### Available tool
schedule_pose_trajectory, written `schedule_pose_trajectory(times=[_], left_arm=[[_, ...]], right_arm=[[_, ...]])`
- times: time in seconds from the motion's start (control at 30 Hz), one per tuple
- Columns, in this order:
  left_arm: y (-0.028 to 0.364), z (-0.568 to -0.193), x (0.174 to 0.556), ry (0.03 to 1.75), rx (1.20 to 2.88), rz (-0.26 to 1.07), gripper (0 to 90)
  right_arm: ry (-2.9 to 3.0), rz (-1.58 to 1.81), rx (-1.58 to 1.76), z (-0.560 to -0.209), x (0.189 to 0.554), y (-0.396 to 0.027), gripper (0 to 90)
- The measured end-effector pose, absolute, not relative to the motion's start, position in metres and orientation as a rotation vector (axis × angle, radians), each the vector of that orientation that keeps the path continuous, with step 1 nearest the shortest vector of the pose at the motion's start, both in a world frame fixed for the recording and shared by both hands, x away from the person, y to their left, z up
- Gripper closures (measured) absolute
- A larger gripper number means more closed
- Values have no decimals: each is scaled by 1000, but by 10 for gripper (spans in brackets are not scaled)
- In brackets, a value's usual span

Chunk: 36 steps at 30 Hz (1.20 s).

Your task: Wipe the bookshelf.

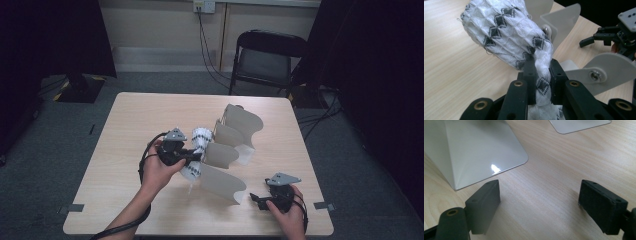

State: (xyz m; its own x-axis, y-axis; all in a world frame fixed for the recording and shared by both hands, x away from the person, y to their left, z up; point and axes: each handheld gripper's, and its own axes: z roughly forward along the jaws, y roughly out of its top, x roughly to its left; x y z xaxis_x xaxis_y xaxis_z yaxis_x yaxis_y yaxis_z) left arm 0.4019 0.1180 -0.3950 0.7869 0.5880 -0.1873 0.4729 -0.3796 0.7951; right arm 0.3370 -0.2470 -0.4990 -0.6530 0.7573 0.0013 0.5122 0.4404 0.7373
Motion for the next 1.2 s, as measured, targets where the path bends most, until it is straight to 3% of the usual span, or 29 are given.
schedule_pose_trajectory(times=[0.47,1.2], left_arm=[[115,-437,401,853,2082,85,790],[112,-460,399,915,2102,114,789]], right_arm=[[2368,1043,1086,-499,337,-247,166],[2367,1043,1086,-499,337,-247,166]])
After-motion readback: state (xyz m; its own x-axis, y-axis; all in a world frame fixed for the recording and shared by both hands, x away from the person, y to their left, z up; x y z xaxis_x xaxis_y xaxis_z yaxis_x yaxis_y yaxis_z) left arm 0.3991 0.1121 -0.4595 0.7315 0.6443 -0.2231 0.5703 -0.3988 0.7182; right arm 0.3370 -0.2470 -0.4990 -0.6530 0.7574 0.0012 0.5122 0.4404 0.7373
